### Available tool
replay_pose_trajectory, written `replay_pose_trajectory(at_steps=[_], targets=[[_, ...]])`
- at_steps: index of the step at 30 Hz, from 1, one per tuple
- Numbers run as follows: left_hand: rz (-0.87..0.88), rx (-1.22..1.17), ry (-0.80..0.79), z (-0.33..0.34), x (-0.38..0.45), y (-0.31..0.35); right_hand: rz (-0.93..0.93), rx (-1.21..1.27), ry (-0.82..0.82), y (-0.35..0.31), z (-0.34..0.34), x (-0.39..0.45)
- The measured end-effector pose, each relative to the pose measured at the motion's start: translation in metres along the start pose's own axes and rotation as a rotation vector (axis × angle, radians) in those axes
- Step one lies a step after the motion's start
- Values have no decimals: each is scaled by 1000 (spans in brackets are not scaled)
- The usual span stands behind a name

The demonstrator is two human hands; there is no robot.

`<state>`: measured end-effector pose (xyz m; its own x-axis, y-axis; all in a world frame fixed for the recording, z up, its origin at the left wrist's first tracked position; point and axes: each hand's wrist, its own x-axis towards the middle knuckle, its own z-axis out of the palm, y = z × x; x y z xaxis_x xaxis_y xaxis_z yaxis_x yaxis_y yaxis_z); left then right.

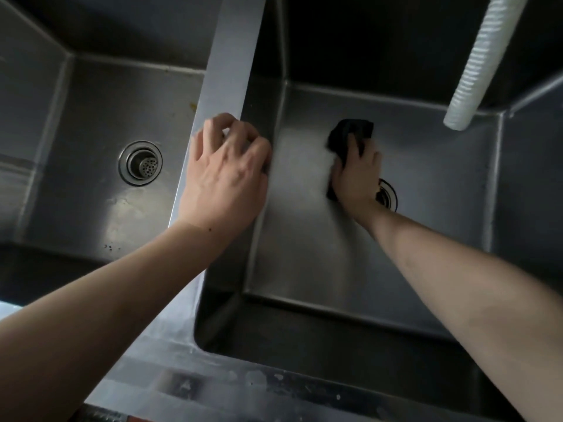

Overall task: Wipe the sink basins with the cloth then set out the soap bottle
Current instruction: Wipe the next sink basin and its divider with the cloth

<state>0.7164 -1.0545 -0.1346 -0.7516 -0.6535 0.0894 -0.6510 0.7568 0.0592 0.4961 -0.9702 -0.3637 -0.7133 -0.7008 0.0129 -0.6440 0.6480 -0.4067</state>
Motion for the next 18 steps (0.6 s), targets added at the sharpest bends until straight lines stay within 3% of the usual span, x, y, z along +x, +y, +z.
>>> replay_pose_trajectory(at_steps=[5,8,12,18], targets=[[6,-3,-32,-4,1,1,-700,54,-210,-26,25,-51],[2,6,-44,-4,0,0,-833,50,-271,-31,29,-53],[1,-8,-33,-3,1,-1,-744,64,-196,-29,30,-20],[1,-3,-39,-2,1,-1,-238,43,-125,-11,-3,48]])
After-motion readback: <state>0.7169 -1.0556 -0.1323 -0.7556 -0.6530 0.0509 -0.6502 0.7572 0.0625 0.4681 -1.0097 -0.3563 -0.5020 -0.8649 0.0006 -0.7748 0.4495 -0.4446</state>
